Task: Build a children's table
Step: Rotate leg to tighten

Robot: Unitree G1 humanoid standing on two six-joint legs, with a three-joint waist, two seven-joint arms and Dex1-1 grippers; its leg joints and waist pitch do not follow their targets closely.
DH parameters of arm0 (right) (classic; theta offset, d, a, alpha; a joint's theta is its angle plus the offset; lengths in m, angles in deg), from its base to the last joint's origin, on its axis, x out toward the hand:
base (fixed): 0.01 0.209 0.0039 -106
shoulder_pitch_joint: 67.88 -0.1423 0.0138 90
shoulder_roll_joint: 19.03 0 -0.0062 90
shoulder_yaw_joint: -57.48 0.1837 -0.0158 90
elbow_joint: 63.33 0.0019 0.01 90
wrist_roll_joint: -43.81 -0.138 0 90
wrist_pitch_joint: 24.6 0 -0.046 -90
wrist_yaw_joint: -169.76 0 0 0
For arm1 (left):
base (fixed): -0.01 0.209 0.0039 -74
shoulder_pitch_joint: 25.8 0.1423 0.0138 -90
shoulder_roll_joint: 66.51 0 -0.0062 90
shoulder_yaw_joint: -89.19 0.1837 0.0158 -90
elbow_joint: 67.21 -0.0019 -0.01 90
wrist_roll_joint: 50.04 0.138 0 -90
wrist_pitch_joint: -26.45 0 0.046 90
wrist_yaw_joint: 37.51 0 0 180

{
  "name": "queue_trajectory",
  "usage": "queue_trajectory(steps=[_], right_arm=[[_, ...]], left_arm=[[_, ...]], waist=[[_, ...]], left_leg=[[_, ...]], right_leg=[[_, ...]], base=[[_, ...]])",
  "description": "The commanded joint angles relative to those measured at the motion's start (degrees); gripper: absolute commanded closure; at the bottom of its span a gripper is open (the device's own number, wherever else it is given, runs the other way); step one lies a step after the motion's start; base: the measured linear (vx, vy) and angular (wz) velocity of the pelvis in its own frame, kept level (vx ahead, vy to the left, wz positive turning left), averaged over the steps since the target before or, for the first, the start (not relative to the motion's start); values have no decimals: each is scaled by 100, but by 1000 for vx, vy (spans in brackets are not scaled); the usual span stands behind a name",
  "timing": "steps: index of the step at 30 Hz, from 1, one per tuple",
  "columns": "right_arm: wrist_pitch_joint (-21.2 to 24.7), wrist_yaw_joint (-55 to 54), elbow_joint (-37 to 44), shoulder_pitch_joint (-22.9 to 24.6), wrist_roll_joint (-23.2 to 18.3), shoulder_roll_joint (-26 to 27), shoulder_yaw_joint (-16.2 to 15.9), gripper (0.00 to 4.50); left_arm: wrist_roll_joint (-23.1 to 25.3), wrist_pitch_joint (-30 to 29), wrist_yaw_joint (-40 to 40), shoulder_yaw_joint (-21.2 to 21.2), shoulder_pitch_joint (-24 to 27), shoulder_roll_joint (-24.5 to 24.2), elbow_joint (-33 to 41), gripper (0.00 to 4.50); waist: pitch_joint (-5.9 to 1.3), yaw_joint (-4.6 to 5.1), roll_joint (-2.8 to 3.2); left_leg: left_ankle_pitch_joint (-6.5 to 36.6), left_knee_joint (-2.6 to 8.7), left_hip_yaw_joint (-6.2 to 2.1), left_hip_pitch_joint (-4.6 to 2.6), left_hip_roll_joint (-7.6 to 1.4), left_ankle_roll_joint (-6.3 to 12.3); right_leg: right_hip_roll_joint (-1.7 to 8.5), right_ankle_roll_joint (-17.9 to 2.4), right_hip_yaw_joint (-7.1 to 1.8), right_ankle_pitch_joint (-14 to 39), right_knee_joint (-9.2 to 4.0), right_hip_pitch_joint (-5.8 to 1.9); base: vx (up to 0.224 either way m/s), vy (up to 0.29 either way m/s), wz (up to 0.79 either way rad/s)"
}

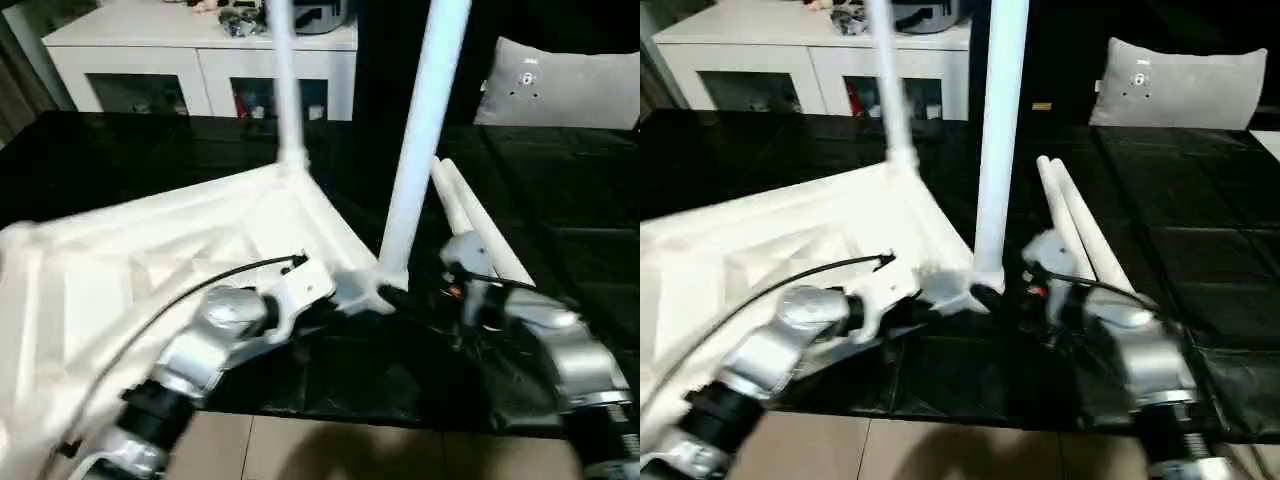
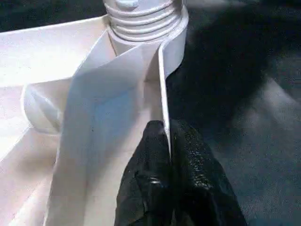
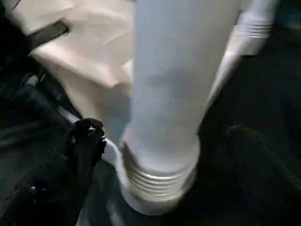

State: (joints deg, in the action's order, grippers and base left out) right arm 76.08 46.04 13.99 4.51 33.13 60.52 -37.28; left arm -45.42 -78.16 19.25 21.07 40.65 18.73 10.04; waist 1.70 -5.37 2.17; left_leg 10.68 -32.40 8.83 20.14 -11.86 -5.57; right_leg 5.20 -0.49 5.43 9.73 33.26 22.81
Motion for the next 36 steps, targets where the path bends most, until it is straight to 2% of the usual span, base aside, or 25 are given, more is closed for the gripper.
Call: queue_trajectory(steps=[1,2,6,8,12,17,25,29,31,34,36], right_arm=[[25,327,162,-61,-84,-61,-116,5],[60,428,185,-59,-132,-93,-133,31],[237,1002,224,-68,-224,-305,-369,43],[288,1106,216,-69,-259,-336,-414,70],[436,1399,188,-42,-327,-406,-559,104],[542,1468,230,20,-377,-392,-610,160],[669,1548,313,143,-451,-405,-641,194],[862,1517,515,394,-631,-268,-690,196],[893,1462,562,445,-676,-208,-681,196],[973,995,604,501,-678,73,-597,196],[948,134,493,457,-445,498,-489,201]], left_arm=[[140,138,473,432,39,-160,-199,450],[139,192,524,444,29,-196,-220,450],[64,526,1056,545,-45,-474,-270,450],[29,580,1169,568,-64,-524,-269,450],[-76,776,1571,629,-124,-634,-321,450],[-98,810,1639,633,-187,-619,-375,450],[-146,829,1707,634,-158,-621,-391,450],[-289,589,1663,572,49,-555,-179,450],[-308,525,1617,559,98,-533,-122,450],[-295,200,1255,471,197,-373,9,450],[-282,-356,679,306,262,-60,151,450]], waist=[[-289,-20,-92],[-294,-21,-116],[-308,-74,-104],[-304,-97,-115],[-295,-139,-120],[-292,-150,-103],[-304,-166,-107],[-302,-193,-121],[-299,-199,-105],[-278,-163,-102],[-238,-107,-111]], left_leg=[[1048,330,53,44,-87,502],[1008,325,60,40,-93,516],[864,310,64,38,-103,559],[888,310,69,33,-102,538],[984,318,71,28,-107,472],[1117,328,63,16,-114,373],[1033,320,60,25,-109,361],[1035,318,66,20,-114,378],[1076,326,63,22,-121,370],[1276,357,57,18,-117,299],[1518,386,49,2,-98,163]], right_leg=[[273,-937,-247,1505,-374,-317],[272,-983,-251,1400,-358,-314],[273,-1123,-249,1121,-310,-322],[278,-1138,-251,1172,-312,-324],[282,-1100,-256,1369,-320,-315],[287,-1067,-262,1495,-330,-307],[282,-1057,-260,1393,-315,-317],[285,-1053,-265,1395,-313,-316],[293,-1060,-266,1442,-319,-315],[292,-986,-261,1737,-349,-295],[289,-850,-250,2220,-408,-276]], base=[[0,0,0],[0,0,0],[0,0,0],[0,0,0],[0,0,0],[0,0,0],[0,0,0],[0,0,0],[0,0,0],[0,0,0],[0,0,0]])
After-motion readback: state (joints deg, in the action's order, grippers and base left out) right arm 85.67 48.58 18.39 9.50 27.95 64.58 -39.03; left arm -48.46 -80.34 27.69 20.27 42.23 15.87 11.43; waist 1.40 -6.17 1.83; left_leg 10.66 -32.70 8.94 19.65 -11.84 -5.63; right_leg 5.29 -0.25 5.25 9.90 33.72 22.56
